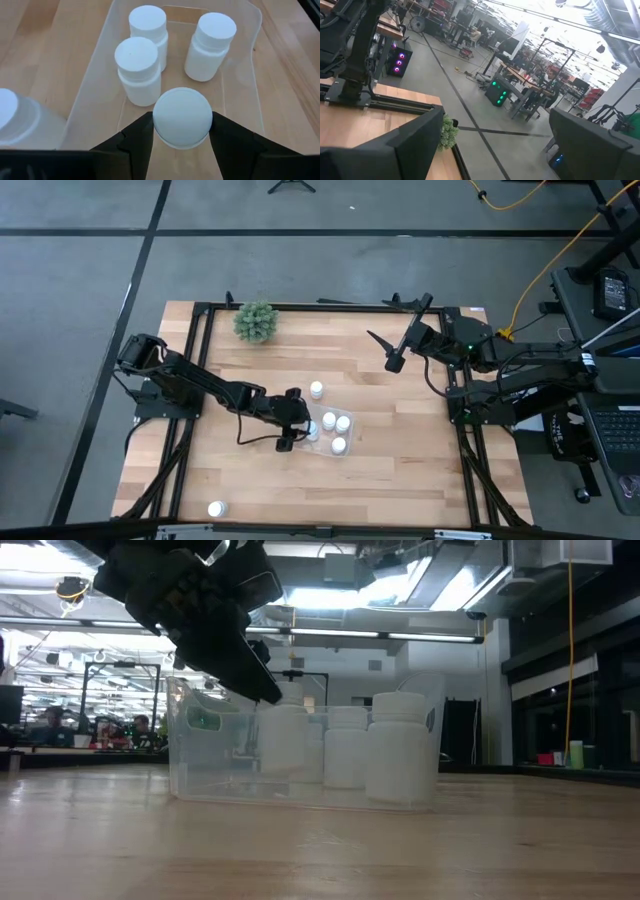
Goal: Pick and place pill bottles into a basket
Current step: Adjust the white medicine bottle on the transparent bin
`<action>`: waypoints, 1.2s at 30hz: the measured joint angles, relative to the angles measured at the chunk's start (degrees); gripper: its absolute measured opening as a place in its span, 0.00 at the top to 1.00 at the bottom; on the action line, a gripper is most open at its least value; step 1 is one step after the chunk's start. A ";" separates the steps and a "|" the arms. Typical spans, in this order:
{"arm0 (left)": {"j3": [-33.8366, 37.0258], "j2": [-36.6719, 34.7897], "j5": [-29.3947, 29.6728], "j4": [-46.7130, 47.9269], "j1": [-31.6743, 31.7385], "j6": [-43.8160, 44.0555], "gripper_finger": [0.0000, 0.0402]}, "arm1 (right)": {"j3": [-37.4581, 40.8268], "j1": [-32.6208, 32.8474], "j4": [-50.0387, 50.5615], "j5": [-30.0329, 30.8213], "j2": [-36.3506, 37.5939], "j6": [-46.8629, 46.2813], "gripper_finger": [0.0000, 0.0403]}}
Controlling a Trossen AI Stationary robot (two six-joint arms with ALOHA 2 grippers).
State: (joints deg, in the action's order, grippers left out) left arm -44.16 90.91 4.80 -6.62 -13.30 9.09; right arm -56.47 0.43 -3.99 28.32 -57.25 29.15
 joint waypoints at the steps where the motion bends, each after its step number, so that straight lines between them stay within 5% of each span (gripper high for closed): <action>1: 0.00 0.00 0.00 0.03 0.00 0.11 0.56 | 0.00 0.00 0.00 0.00 0.00 0.02 0.09; 22: 0.00 0.00 -1.95 0.84 0.09 2.66 0.55 | 0.00 0.00 0.02 0.02 0.00 0.02 0.09; 36: 0.00 0.00 -2.49 2.61 1.06 5.26 0.35 | 0.00 0.00 0.07 0.02 0.00 0.02 0.09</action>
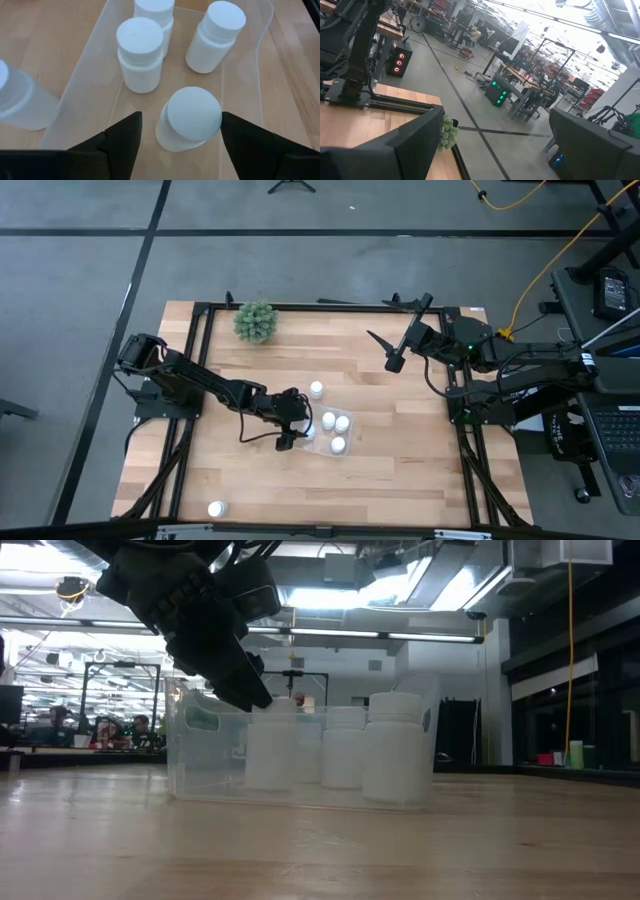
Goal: Pick and place pill bottles into a basket
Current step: Adjust the white medicine bottle on the transparent bin, then put the white medicine bottle into the transparent bin
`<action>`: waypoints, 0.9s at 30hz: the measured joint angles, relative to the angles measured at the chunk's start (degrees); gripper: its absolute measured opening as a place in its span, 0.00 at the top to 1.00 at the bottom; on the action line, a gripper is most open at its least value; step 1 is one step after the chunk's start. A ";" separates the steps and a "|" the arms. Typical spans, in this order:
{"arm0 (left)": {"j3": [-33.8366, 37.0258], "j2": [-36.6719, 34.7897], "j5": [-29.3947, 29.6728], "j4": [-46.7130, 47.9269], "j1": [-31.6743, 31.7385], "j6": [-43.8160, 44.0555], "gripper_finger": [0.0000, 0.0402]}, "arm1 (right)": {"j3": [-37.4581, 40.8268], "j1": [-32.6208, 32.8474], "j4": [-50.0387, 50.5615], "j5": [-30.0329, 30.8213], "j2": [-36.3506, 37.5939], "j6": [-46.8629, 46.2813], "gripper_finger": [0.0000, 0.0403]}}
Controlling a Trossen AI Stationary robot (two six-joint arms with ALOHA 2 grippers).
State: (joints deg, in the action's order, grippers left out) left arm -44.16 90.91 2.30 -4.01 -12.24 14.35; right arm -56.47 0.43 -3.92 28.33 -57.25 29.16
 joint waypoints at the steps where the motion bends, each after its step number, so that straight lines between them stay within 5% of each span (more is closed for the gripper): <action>1: 0.00 0.00 0.11 0.00 -0.01 0.00 0.35 | 0.00 0.00 0.00 0.00 0.00 0.00 0.09; 10: -3.62 -0.05 -0.34 2.03 -0.01 -1.74 0.34 | 0.00 0.00 0.37 0.00 0.02 -0.15 0.09; 17: -15.91 -0.13 1.29 22.21 -0.03 -11.43 0.34 | -0.02 0.00 1.54 0.00 0.02 -0.47 0.09; 22: -25.02 -0.13 11.20 35.88 -0.03 -19.10 0.34 | -0.04 0.50 0.73 -1.79 0.04 -8.62 0.09; 27: -33.12 -0.17 28.17 43.05 0.82 -26.05 0.34 | -0.07 0.46 3.59 -4.87 -0.86 -10.96 0.09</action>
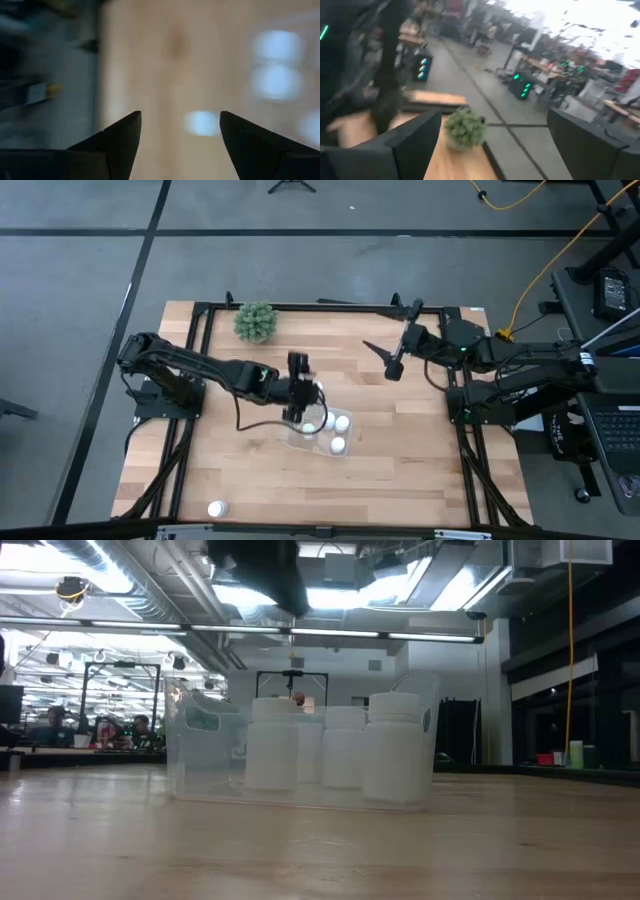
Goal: Pick and place pill bottles into a basket
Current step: Put the white medicine bottle into the transparent bin
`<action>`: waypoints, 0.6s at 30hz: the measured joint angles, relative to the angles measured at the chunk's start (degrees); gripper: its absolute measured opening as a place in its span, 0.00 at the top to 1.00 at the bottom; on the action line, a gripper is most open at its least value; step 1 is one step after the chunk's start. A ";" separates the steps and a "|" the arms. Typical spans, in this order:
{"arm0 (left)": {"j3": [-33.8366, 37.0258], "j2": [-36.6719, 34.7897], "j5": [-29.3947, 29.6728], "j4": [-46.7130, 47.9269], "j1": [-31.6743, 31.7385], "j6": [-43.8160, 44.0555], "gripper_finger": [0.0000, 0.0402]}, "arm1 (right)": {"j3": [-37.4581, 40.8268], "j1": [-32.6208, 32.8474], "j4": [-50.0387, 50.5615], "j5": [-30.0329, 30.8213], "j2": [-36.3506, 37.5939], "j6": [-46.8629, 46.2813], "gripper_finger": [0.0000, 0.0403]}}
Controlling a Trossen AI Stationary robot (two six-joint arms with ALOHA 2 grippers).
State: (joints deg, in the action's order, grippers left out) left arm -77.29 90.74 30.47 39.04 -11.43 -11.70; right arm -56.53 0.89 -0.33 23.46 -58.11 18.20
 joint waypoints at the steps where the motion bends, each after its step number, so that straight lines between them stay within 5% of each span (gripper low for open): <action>1: -1.76 0.00 3.82 0.84 0.37 -0.40 0.34 | -0.02 -0.28 0.49 -1.38 -0.60 0.00 0.09; 9: -13.43 -2.38 25.66 1.61 2.26 -2.59 0.34 | -13.34 -10.45 26.22 -27.50 -14.65 -8.04 0.09; 18: -19.94 -6.60 36.85 0.91 0.26 -7.99 0.34 | -26.45 -14.86 38.10 -31.31 -34.07 1.36 0.09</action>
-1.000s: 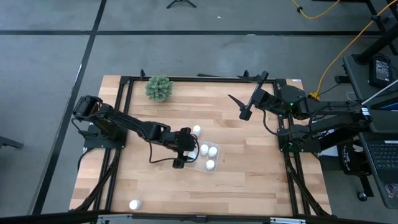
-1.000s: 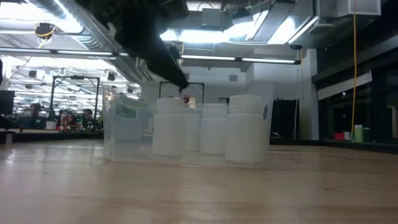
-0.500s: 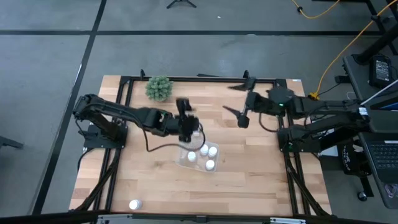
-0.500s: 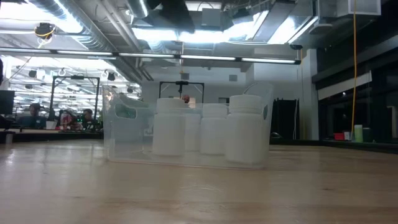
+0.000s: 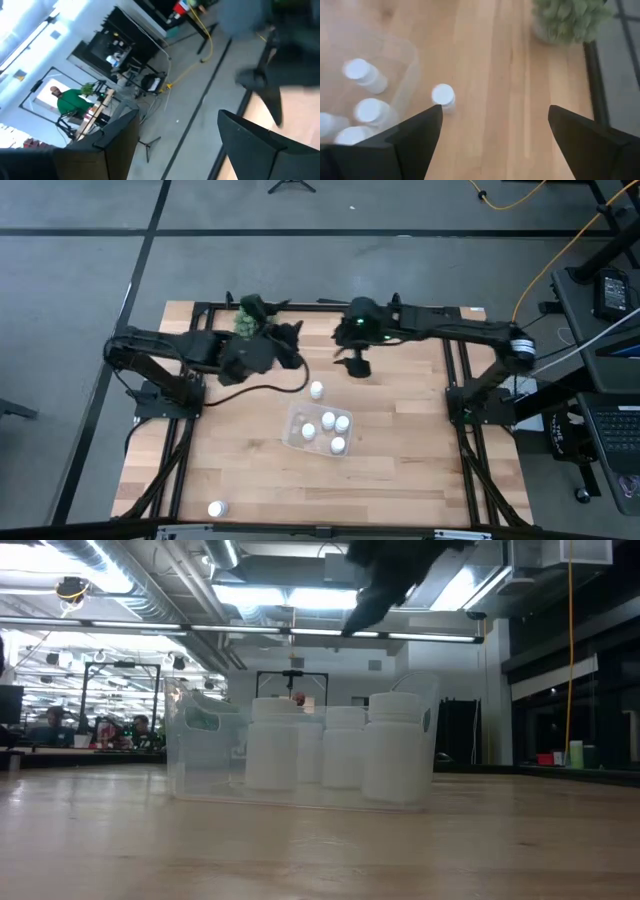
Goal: Pick and place pill bottles into a basket
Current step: Put the white medicine bottle into the transparent bin
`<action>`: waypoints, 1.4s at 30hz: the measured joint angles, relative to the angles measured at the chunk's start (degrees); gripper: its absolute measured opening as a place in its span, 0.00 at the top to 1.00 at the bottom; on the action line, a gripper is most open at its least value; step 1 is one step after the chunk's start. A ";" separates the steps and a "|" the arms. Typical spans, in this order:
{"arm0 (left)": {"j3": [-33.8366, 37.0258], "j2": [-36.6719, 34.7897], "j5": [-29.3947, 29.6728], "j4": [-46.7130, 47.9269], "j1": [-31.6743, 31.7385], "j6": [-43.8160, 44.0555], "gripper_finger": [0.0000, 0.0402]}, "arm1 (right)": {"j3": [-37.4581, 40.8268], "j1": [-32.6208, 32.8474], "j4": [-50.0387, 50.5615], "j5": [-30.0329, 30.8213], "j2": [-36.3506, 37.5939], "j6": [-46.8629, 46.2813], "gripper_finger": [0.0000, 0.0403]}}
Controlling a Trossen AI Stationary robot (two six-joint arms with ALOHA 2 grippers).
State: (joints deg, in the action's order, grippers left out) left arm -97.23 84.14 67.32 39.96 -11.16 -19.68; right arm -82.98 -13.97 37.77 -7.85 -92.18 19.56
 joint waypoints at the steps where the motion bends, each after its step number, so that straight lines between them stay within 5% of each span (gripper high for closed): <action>1: 0.01 -0.84 0.85 -0.12 -0.38 -0.02 0.34 | -0.69 -0.01 -0.24 -0.24 -1.88 -0.03 0.09; 15: 0.20 -13.26 3.34 6.42 -1.18 2.87 0.34 | -10.66 5.03 -0.43 -0.80 -20.92 -7.64 0.09; 25: 0.22 -19.66 1.04 20.66 -1.22 15.79 0.34 | -12.11 8.68 1.48 4.09 -21.95 -11.35 0.09; 34: 0.26 -19.93 -7.67 21.82 -1.22 15.30 0.34 | -12.14 8.17 3.66 4.38 -24.34 -11.93 0.09; 42: 0.26 -19.93 -8.89 21.78 -1.22 13.81 0.34 | -12.06 7.70 3.22 4.34 -27.02 -11.81 0.09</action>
State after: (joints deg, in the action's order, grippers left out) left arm -96.97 64.20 58.43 61.73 -12.38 -5.87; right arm -95.04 -6.26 40.98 -3.51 -119.20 7.75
